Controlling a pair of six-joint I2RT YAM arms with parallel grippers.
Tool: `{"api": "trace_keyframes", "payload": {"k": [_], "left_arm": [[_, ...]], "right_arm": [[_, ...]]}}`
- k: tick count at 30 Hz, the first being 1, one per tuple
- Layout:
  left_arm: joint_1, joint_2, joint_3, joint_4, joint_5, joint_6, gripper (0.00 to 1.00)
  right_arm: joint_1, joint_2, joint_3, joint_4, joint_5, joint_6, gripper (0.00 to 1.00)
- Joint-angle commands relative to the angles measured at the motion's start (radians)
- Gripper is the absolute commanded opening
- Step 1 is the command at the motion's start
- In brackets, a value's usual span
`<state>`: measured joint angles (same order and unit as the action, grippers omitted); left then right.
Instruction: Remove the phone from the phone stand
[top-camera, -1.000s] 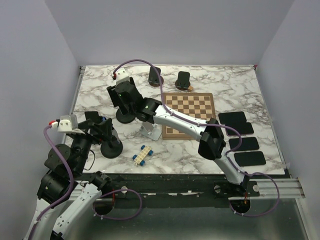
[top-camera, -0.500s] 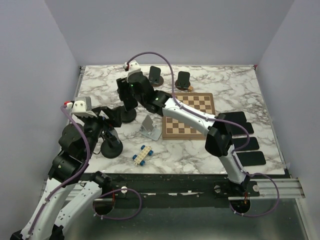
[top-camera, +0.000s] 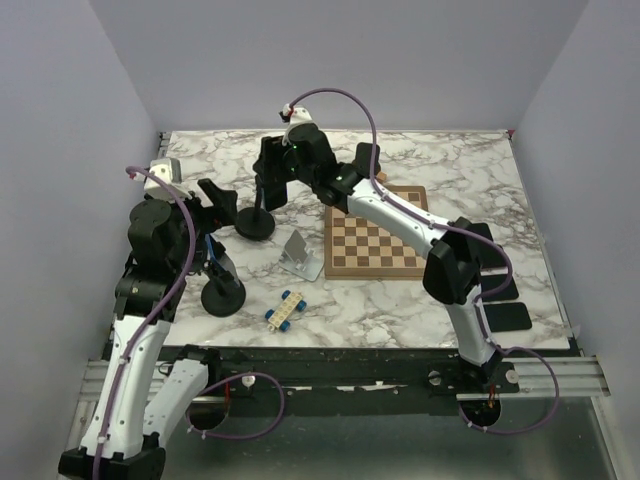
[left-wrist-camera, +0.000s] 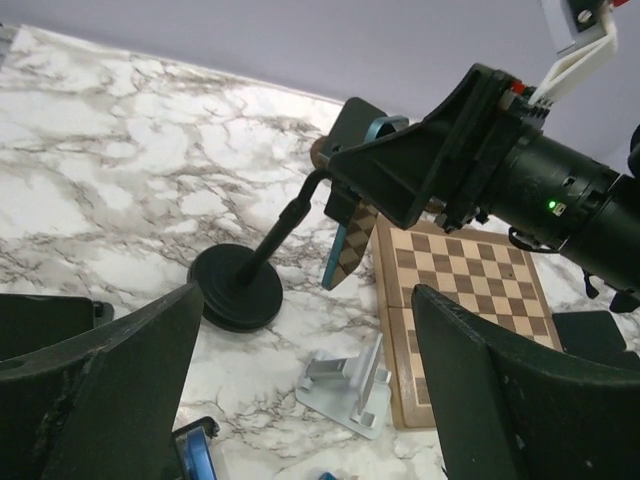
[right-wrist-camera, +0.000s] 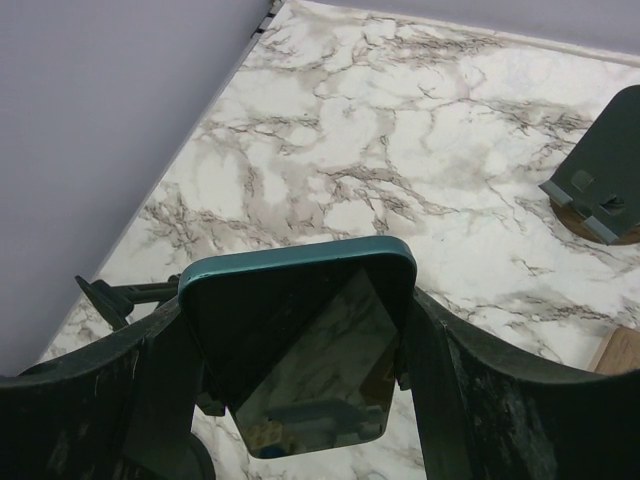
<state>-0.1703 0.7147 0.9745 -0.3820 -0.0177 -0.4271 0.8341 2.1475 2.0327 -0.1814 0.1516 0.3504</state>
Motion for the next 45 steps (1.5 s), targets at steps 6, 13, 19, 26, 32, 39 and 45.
{"api": "trace_keyframes", "payload": {"k": [6, 13, 19, 26, 32, 39, 45], "left_arm": [[0.090, 0.168, 0.022, 0.055, 0.248, 0.020, 0.90], [0.096, 0.270, 0.019, 0.087, 0.374, 0.088, 0.84], [0.097, 0.375, 0.097, 0.044, 0.443, 0.119, 0.78], [0.097, 0.493, 0.196, 0.026, 0.505, 0.167, 0.79], [0.097, 0.547, 0.171, 0.059, 0.565, 0.190, 0.52], [0.098, 0.600, 0.194, 0.062, 0.497, 0.150, 0.56], [0.093, 0.702, 0.275, 0.035, 0.567, 0.136, 0.61]], "right_arm": [[-0.039, -0.022, -0.024, 0.014, -0.144, 0.088, 0.01], [-0.044, -0.004, -0.017, 0.014, -0.178, 0.107, 0.01], [-0.046, 0.004, -0.018, 0.016, -0.192, 0.109, 0.01], [-0.047, 0.012, -0.003, 0.013, -0.207, 0.115, 0.01], [-0.046, 0.022, 0.023, -0.010, -0.203, 0.116, 0.00], [-0.047, 0.033, 0.037, -0.014, -0.227, 0.128, 0.01], [-0.047, 0.039, 0.042, -0.015, -0.235, 0.134, 0.01]]}}
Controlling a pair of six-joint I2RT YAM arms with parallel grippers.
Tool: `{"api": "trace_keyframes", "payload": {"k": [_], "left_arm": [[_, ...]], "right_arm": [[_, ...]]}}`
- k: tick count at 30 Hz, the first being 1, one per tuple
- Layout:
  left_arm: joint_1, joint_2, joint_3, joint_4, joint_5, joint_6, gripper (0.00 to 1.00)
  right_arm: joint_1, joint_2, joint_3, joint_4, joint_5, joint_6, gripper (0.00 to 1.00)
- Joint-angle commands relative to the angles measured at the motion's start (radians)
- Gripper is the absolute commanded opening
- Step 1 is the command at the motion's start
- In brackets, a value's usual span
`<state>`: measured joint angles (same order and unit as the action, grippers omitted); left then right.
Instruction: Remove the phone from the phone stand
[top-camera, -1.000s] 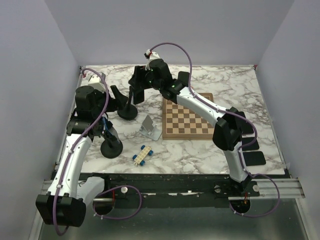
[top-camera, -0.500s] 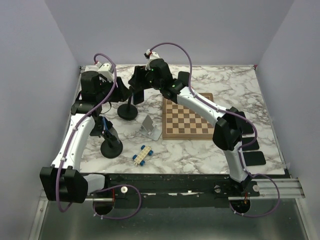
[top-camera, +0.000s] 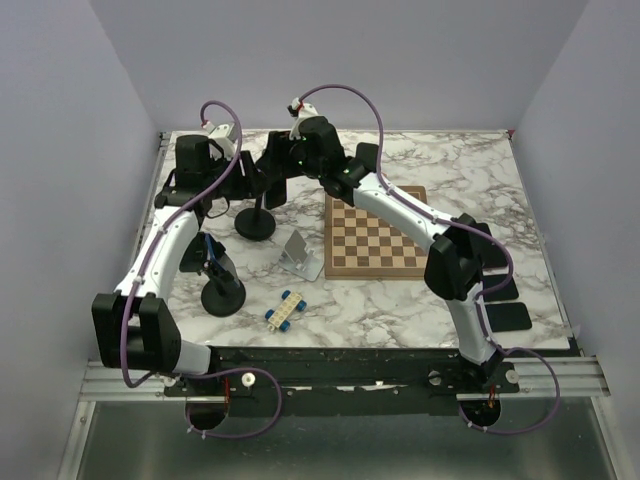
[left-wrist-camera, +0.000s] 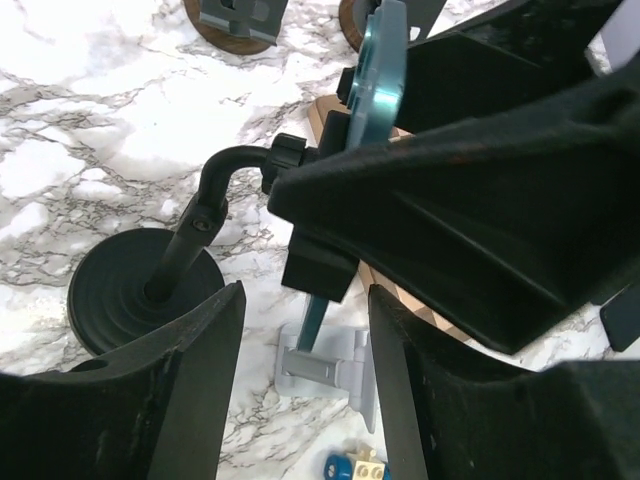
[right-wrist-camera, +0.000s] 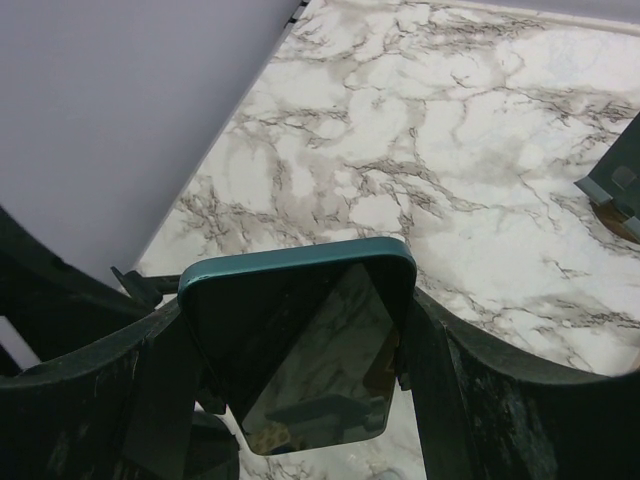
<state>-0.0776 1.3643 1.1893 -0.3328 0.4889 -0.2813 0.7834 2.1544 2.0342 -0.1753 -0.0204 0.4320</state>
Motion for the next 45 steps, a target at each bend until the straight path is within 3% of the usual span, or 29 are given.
{"api": "trace_keyframes", "payload": {"k": [1, 5, 9, 17, 22, 28, 29, 30, 34, 41, 45], "left_arm": [[-0.002, 0.056, 0.069, -0.023, 0.047, 0.003, 0.61], [-0.002, 0.047, 0.056, -0.001, 0.022, 0.044, 0.58], [0.004, 0.054, 0.044, 0.050, 0.069, 0.004, 0.43], [0.009, 0.033, 0.012, 0.106, 0.089, -0.019, 0.40], [0.009, 0.020, -0.006, 0.137, 0.101, -0.029, 0.32], [0.004, -0.002, -0.029, 0.179, 0.117, -0.047, 0.16], [0.000, -0.002, -0.029, 0.184, 0.112, -0.063, 0.03], [-0.004, 0.003, -0.027, 0.190, 0.115, -0.081, 0.00], [-0.029, 0.008, -0.044, 0.235, 0.138, -0.116, 0.00], [-0.031, -0.015, -0.091, 0.301, 0.170, -0.160, 0.00], [-0.032, -0.010, -0.103, 0.322, 0.185, -0.170, 0.00]], "right_arm": [[0.004, 0.036, 0.046, -0.022, -0.068, 0.054, 0.01], [0.004, 0.044, 0.057, -0.028, -0.078, 0.053, 0.01], [0.005, 0.051, 0.055, -0.032, -0.075, 0.055, 0.01], [0.007, 0.044, 0.033, -0.026, -0.068, 0.058, 0.01], [0.018, 0.026, 0.013, -0.023, -0.037, 0.042, 0.01], [0.053, -0.014, -0.001, -0.027, 0.086, -0.015, 0.01], [0.061, -0.021, -0.005, -0.028, 0.117, -0.029, 0.01], [0.070, -0.031, -0.010, -0.031, 0.150, -0.040, 0.01], [0.086, -0.070, -0.040, -0.034, 0.276, -0.060, 0.01], [0.094, -0.197, -0.231, 0.102, 0.374, -0.119, 0.01], [0.097, -0.214, -0.261, 0.117, 0.425, -0.146, 0.01]]}}
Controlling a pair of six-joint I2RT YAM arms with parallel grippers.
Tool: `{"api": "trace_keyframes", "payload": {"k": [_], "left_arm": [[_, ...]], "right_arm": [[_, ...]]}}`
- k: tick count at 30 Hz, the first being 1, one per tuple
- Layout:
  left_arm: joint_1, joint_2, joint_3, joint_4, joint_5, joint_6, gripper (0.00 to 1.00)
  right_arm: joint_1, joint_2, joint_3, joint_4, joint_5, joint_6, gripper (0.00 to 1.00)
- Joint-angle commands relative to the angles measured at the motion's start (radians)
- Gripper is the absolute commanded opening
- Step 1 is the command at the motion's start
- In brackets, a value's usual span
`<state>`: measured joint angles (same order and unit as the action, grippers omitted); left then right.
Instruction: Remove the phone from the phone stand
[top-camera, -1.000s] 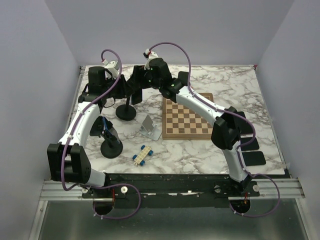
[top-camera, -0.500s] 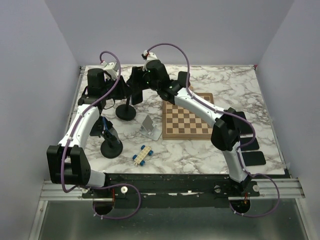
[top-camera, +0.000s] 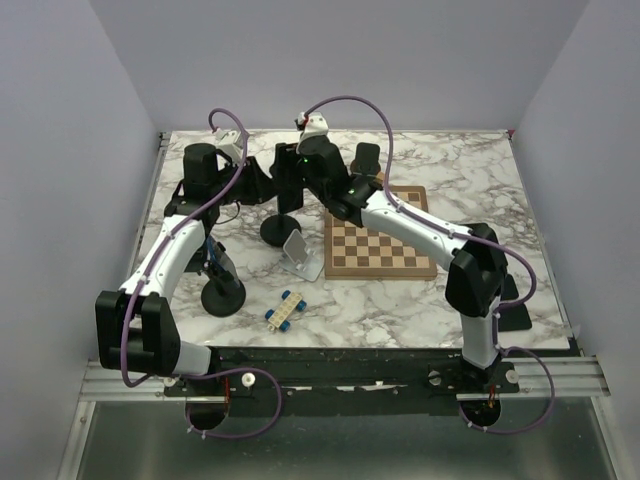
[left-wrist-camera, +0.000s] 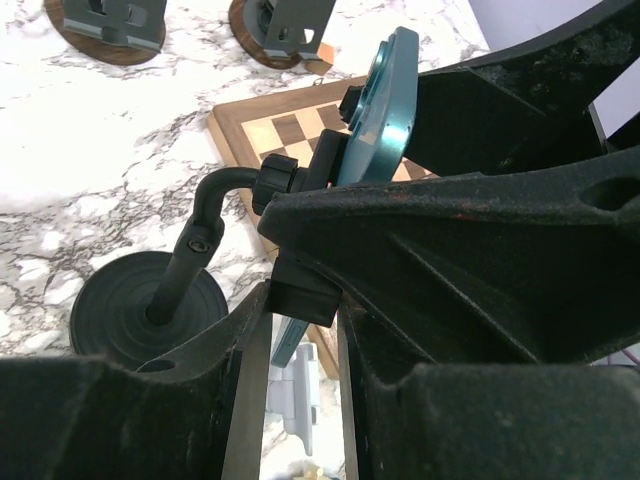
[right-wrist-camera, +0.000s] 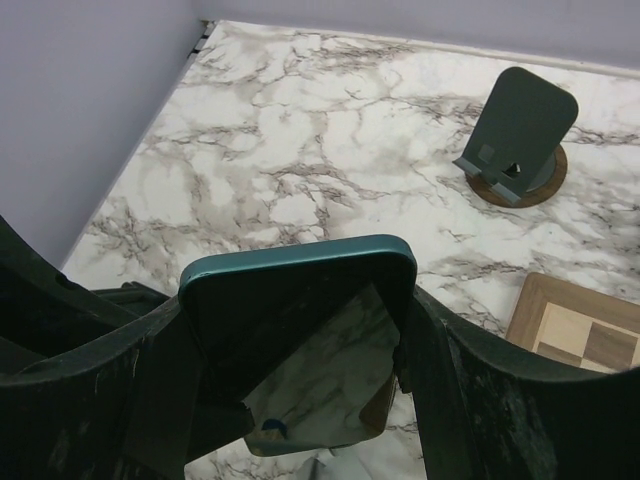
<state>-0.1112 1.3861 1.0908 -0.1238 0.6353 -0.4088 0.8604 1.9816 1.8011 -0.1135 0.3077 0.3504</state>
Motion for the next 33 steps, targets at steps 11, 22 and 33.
{"api": "trace_keyframes", "payload": {"k": [11, 22, 33], "left_arm": [[0.003, -0.047, -0.021, 0.099, 0.009, -0.004, 0.00], [0.014, -0.053, -0.026, 0.080, 0.002, 0.012, 0.00], [0.031, -0.047, -0.028, 0.080, 0.012, 0.005, 0.00]], "right_arm": [[0.025, -0.102, -0.168, 0.182, 0.229, -0.137, 0.01], [-0.001, -0.127, -0.260, 0.256, 0.190, -0.193, 0.01], [-0.048, -0.152, -0.318, 0.316, 0.018, -0.210, 0.01]]}}
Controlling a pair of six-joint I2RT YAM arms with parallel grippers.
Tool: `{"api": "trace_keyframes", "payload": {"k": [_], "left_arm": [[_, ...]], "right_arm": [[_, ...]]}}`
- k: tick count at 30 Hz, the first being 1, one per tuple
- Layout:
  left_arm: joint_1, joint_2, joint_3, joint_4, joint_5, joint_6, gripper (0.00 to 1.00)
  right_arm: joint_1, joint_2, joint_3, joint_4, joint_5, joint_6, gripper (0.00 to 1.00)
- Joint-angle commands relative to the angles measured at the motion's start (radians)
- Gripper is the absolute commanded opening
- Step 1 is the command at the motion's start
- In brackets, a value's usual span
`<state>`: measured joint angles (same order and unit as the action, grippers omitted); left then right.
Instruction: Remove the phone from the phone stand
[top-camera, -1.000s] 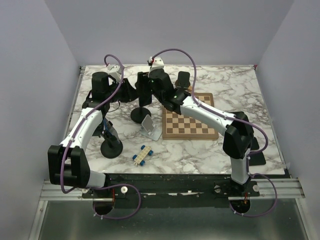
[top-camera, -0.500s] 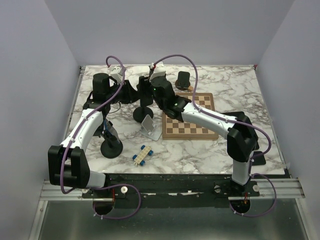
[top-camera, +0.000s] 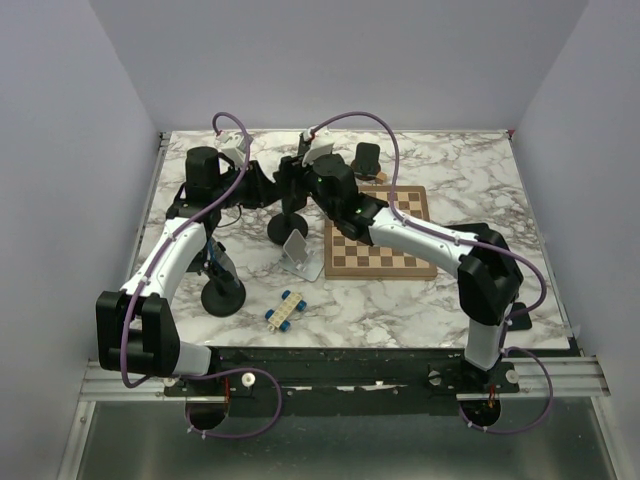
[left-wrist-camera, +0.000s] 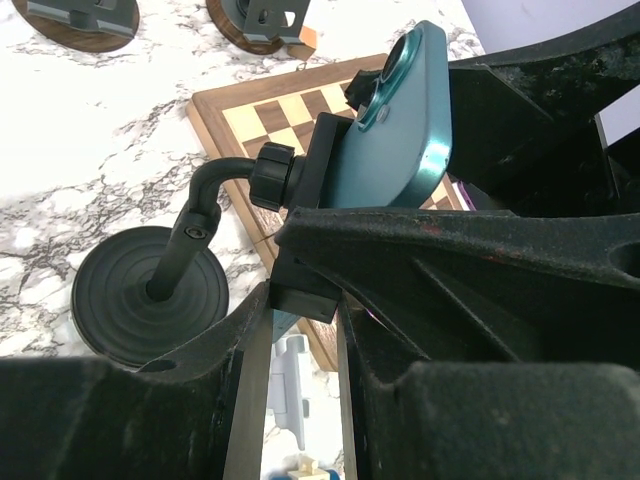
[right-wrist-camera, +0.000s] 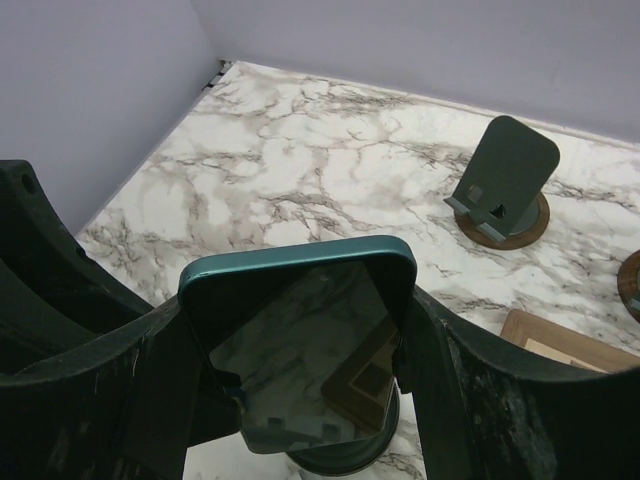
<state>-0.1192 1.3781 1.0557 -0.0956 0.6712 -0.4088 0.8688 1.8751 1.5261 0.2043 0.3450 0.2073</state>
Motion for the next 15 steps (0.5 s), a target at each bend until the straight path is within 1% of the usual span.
{"api": "trace_keyframes", "payload": {"k": [1, 4, 11, 15], "left_arm": [[0.041, -0.038, 0.007, 0.050, -0.022, 0.005, 0.00], [0.041, -0.034, 0.010, 0.045, -0.019, 0.007, 0.00], [0.046, -0.021, 0.019, 0.030, -0.018, 0.008, 0.00], [0.047, -0.013, 0.026, 0.019, -0.017, 0.008, 0.00]], "right_arm": [[-0.067, -0.049, -0.049, 0.005, -0.048, -0.056, 0.01], [-0.094, -0.061, -0.068, 0.031, -0.146, -0.057, 0.01], [-0.114, -0.062, -0.066, 0.024, -0.202, -0.063, 0.01], [-0.114, -0.074, -0.085, 0.048, -0.258, -0.063, 0.01]]}}
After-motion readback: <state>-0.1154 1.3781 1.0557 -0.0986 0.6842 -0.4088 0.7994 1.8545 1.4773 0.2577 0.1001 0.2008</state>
